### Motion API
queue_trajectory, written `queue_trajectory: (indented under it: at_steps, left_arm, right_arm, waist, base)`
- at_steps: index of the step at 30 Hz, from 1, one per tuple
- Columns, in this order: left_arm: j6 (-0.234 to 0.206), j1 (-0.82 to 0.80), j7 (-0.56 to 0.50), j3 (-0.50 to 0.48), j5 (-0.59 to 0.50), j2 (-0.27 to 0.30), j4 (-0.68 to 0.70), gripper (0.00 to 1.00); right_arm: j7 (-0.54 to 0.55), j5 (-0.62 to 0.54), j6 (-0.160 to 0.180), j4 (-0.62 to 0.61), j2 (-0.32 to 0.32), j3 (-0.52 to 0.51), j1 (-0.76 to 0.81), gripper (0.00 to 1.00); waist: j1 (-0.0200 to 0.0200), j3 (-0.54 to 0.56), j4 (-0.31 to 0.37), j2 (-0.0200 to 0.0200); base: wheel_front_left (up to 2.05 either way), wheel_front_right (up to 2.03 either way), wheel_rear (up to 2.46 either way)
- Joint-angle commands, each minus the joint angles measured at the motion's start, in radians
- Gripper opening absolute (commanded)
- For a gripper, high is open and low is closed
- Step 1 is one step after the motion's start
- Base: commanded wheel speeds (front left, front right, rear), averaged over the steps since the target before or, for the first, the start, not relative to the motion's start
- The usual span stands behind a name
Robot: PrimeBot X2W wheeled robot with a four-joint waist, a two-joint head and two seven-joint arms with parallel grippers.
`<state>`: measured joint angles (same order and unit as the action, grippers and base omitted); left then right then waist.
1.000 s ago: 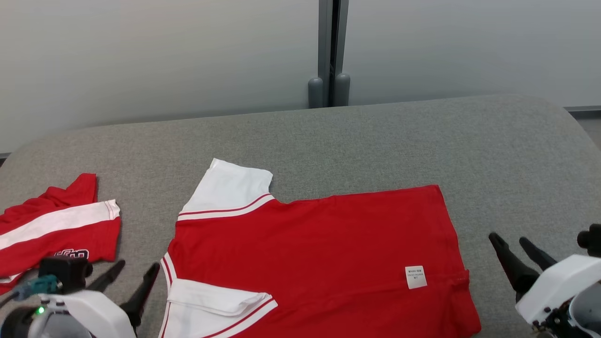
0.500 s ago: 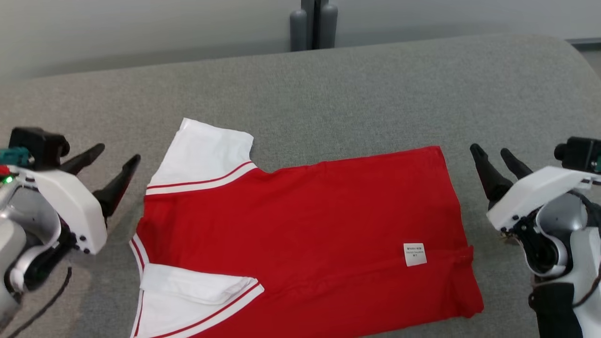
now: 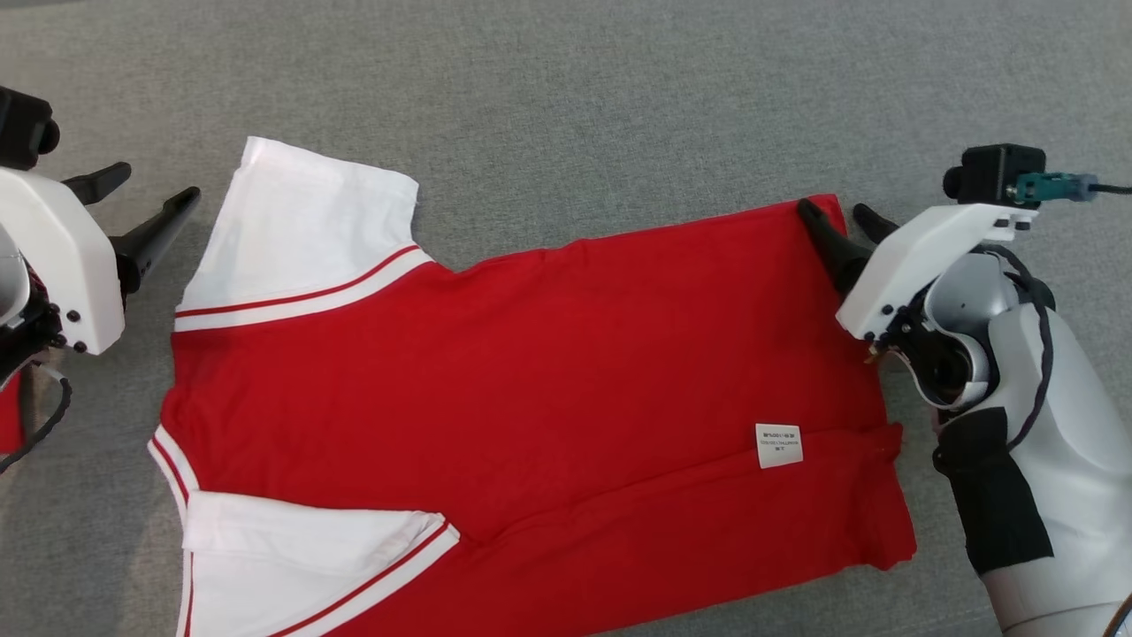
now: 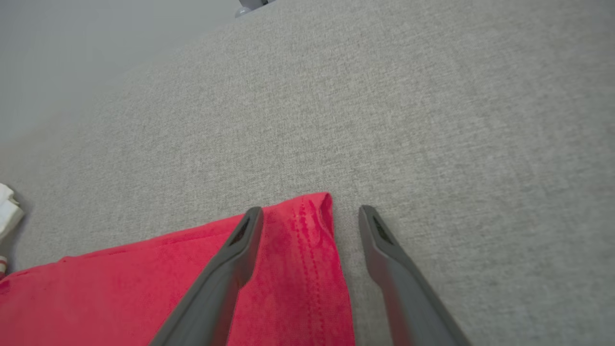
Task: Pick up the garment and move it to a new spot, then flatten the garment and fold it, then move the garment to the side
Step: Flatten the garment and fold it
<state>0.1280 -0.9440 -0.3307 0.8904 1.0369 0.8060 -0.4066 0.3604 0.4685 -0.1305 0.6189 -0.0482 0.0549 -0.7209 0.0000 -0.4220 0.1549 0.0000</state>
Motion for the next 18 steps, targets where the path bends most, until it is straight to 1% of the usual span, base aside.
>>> queue_trajectory:
  at_steps: [1,4,7,9,18]
  left_arm:
    - [0.001,-0.020,-0.010,0.006,0.030,0.003,0.006,1.00]
    - [0.002,-0.053,-0.039,0.048,0.065,0.040,0.030,1.00]
    - [0.003,-0.075,-0.055,0.081,0.112,0.056,0.044,1.00]
    - [0.003,-0.098,-0.052,0.105,0.106,0.074,0.044,1.00]
    - [0.003,-0.176,-0.013,0.183,0.158,0.087,-0.006,1.00]
  right_arm:
    - [0.002,0.013,-0.001,0.012,-0.005,0.015,-0.020,1.00]
    - [-0.008,0.045,0.000,0.046,-0.005,0.061,-0.051,1.00]
    - [-0.014,0.081,-0.001,0.075,-0.003,0.109,-0.072,1.00]
    - [-0.022,0.104,0.000,0.089,-0.002,0.139,-0.086,1.00]
    - [-0.060,0.215,-0.001,0.115,0.003,0.296,-0.132,1.00]
  waist:
    - [0.0000,-0.020,0.019,0.0000]
    - [0.0000,-0.036,0.031,0.0000]
    - [0.0000,-0.050,0.043,0.0000]
    - [0.0000,-0.059,0.050,0.0000]
    - [0.0000,-0.105,0.097,0.0000]
  base:
    - [0.00,0.00,0.00]
    - [0.00,0.00,0.00]
    - [0.00,0.00,0.00]
    - [0.00,0.00,0.00]
    - [0.00,0.00,0.00]
